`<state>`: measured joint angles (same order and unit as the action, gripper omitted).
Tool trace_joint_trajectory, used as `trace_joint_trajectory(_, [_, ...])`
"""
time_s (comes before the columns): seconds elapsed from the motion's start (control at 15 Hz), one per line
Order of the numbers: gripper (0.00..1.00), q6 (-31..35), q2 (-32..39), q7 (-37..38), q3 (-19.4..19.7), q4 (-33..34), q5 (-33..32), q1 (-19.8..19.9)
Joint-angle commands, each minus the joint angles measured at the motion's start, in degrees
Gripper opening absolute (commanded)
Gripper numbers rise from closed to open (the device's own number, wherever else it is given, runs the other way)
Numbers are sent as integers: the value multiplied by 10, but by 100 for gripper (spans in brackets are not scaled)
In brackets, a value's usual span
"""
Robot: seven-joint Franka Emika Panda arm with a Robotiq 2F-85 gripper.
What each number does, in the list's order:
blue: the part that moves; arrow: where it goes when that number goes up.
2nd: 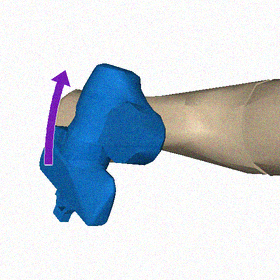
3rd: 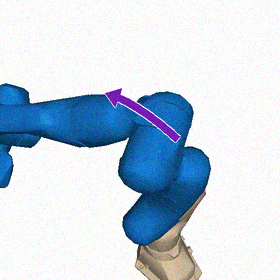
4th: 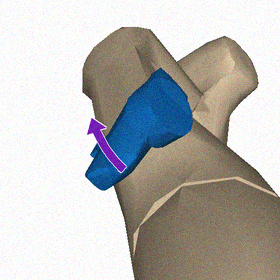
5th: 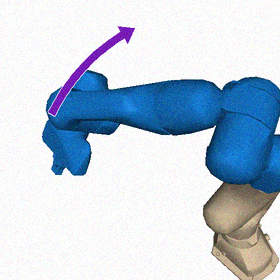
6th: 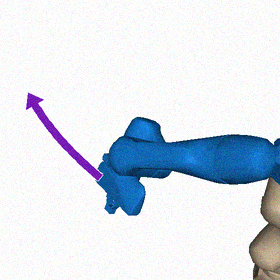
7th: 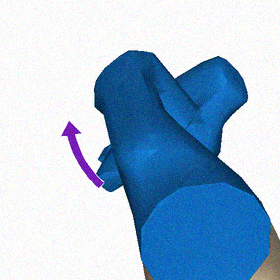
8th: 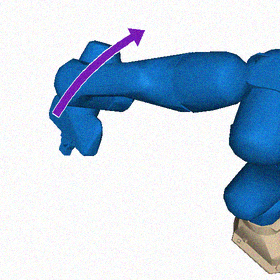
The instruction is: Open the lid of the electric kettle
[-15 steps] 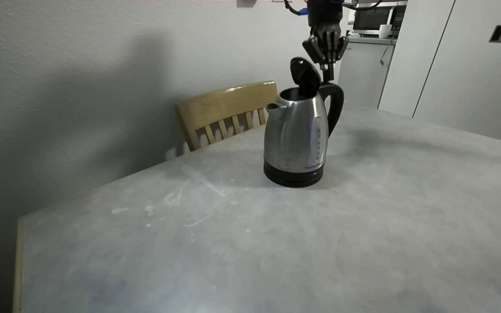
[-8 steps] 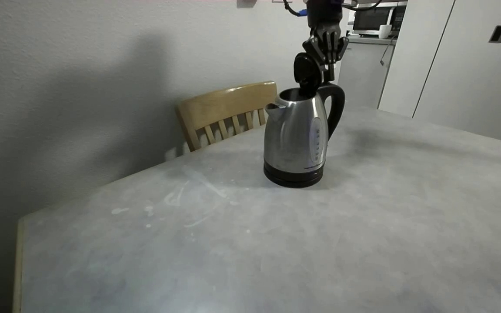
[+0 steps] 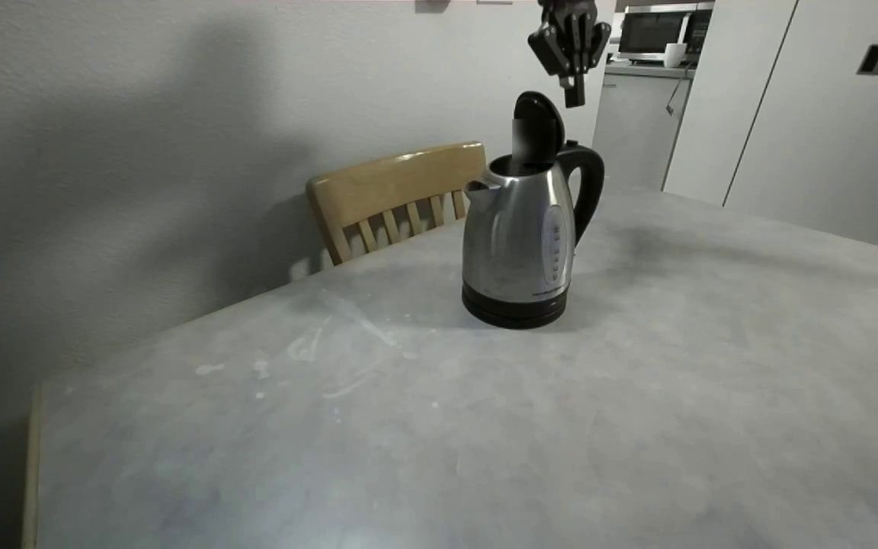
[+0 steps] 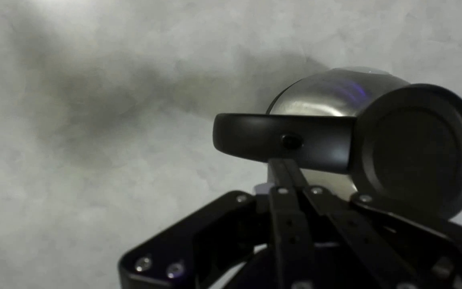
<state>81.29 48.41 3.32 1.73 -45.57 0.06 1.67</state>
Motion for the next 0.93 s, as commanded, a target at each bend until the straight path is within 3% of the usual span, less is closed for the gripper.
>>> trace_joint_trajectory(0.0, [0,5,-38,-20,7,-25,-31,-9])
trace_joint_trajectory(0.53, [1,-3,-66,-65,9,-32,-89,-9])
trace_joint_trajectory(0.6, [26,-6,-67,-68,10,-33,-98,-9])
trace_joint_trajectory(0.67, [27,-6,-69,-72,11,-34,-107,-9])
trace_joint_trajectory(0.87, [47,-7,-73,-81,12,-38,-134,-11])
